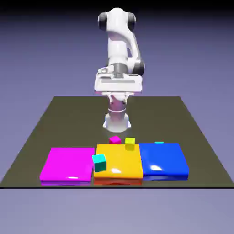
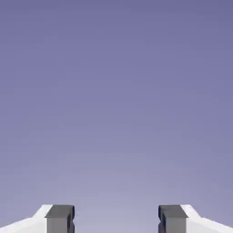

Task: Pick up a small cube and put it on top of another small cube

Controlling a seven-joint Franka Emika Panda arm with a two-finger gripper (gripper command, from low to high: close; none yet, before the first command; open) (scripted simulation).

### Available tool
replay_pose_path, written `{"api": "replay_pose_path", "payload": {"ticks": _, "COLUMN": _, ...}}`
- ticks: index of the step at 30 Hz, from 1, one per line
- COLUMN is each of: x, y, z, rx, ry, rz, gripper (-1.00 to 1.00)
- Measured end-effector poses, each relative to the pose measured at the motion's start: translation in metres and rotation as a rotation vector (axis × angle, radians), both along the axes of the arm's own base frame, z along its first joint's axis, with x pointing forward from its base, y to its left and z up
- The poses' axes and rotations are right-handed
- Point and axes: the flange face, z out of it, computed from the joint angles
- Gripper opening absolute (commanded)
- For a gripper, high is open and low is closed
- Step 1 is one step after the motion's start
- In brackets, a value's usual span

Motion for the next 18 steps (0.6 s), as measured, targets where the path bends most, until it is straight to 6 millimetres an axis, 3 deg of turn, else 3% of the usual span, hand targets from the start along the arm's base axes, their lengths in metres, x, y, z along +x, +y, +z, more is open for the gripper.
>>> {"api": "replay_pose_path", "payload": {"ticks": 9, "x": -0.018, "y": 0.073, "z": 0.038, "rx": 0.061, "ry": -0.123, "rz": 0.040, "gripper": 0.00}}
{"api": "replay_pose_path", "payload": {"ticks": 18, "x": -0.051, "y": 0.146, "z": 0.047, "rx": 0.110, "ry": -0.214, "rz": 0.085, "gripper": 0.00}}
